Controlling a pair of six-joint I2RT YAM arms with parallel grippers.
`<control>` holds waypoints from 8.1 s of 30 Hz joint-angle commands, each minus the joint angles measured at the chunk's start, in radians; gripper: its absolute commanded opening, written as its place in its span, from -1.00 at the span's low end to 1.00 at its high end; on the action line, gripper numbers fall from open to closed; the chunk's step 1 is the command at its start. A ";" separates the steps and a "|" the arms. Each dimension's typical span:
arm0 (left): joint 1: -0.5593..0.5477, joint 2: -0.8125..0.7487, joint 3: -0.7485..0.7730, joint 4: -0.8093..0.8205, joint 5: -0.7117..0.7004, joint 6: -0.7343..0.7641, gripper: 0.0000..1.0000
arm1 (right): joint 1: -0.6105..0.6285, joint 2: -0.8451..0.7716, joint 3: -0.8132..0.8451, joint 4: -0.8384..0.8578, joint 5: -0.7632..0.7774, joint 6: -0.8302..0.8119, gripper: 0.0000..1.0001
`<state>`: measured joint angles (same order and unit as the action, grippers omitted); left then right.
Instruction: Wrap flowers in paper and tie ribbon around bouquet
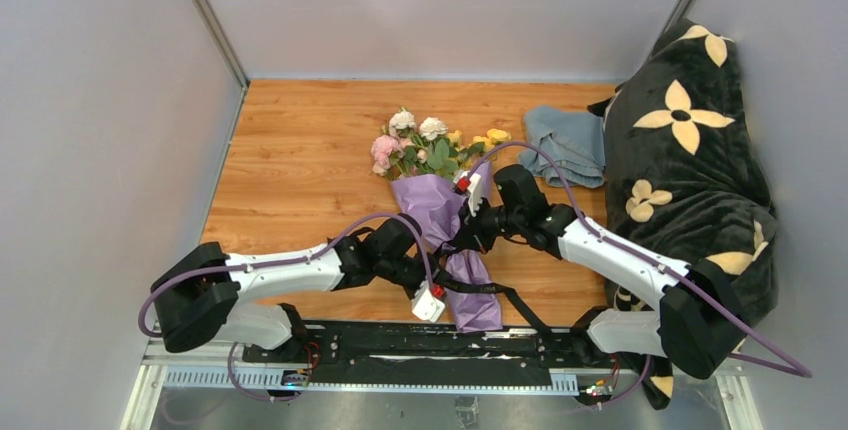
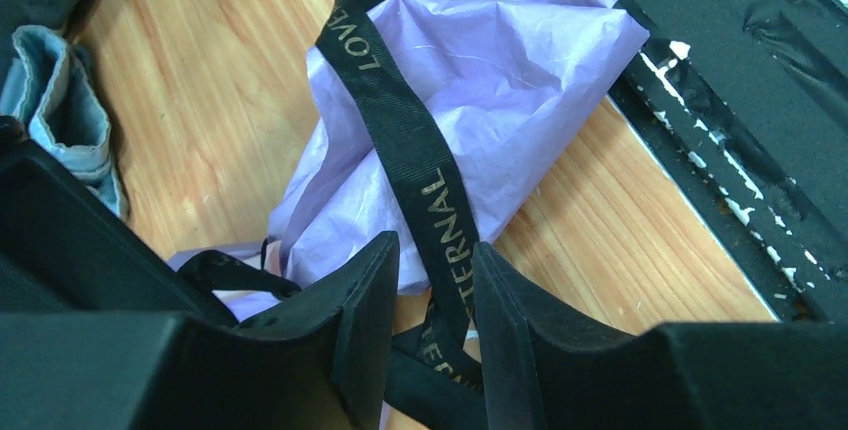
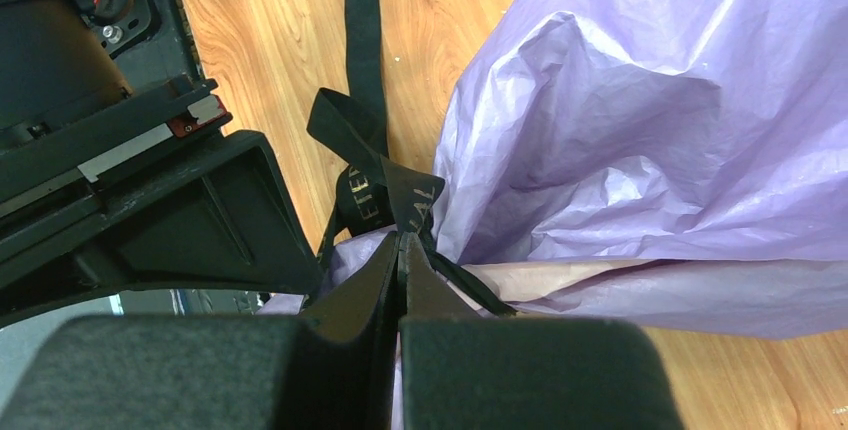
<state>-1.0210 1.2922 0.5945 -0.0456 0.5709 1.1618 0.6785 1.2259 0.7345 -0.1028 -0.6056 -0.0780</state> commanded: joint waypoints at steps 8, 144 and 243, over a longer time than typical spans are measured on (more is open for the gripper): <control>-0.018 0.051 -0.033 0.084 -0.032 -0.017 -0.32 | -0.037 -0.017 -0.030 0.012 -0.031 -0.006 -1.00; 0.207 -0.058 -0.019 0.028 -0.308 -0.365 0.71 | -0.099 0.207 0.108 -0.082 -0.176 0.020 -1.00; 0.419 -0.170 -0.293 -0.074 -0.497 0.252 -1.00 | -0.576 0.018 -0.107 -0.294 0.333 0.207 -1.00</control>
<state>-0.6598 1.1198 0.3405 0.0082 0.1913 1.3617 0.1555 1.2304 0.6235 -0.3347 -0.4152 0.1898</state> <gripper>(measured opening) 0.007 0.007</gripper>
